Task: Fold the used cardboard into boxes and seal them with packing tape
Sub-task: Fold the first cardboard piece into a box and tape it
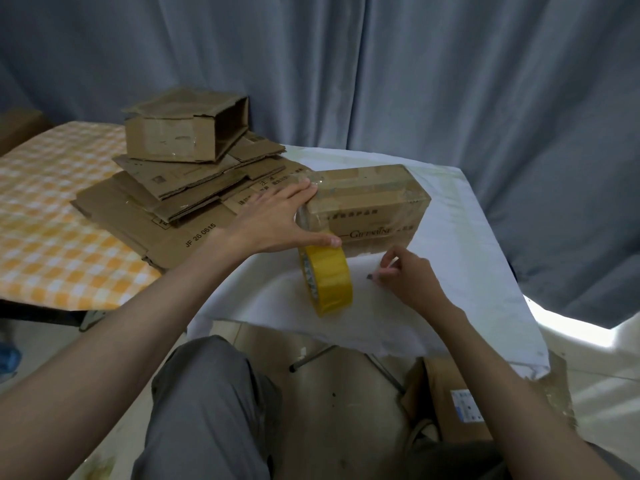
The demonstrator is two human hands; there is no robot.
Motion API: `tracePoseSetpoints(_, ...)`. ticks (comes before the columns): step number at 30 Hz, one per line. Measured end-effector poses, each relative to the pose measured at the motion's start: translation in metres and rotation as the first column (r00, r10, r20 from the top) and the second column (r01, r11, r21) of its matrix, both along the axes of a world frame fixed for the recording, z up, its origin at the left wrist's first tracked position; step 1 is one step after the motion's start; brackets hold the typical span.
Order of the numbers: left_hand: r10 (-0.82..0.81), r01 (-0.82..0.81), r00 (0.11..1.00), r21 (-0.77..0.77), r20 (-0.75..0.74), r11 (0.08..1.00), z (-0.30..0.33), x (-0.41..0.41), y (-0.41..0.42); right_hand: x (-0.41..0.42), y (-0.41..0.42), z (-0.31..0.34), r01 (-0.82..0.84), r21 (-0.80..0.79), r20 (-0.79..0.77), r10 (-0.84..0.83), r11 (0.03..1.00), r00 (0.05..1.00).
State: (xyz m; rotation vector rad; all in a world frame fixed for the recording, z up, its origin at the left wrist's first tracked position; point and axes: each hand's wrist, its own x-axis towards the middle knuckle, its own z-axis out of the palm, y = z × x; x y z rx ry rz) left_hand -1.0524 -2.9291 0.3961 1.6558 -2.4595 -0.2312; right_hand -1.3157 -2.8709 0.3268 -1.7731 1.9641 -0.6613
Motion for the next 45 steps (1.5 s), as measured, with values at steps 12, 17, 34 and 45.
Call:
tracePoseSetpoints(12,-0.003,0.003,1.000,0.005,0.025,1.000,0.003,-0.001,0.005,0.087,-0.015,0.064,-0.020,0.273,0.734,-0.195,0.962,0.651)
tracePoseSetpoints(17,-0.026,0.027,0.999,-0.018,0.024,0.999,0.000,0.000,0.002,0.092,-0.018,0.058,-0.081,0.285,0.827,-0.202,0.955,0.524)
tracePoseSetpoints(34,-0.119,0.131,0.988,-0.133,0.095,0.982,0.011,0.007,-0.019,0.102,-0.007,0.076,-0.020,0.257,0.840,-0.213,0.966,0.500)
tracePoseSetpoints(45,-0.090,0.105,0.989,-0.125,0.117,0.987,0.016,0.019,-0.020,0.077,-0.001,0.074,0.001,0.178,0.685,-0.124,0.984,0.718)
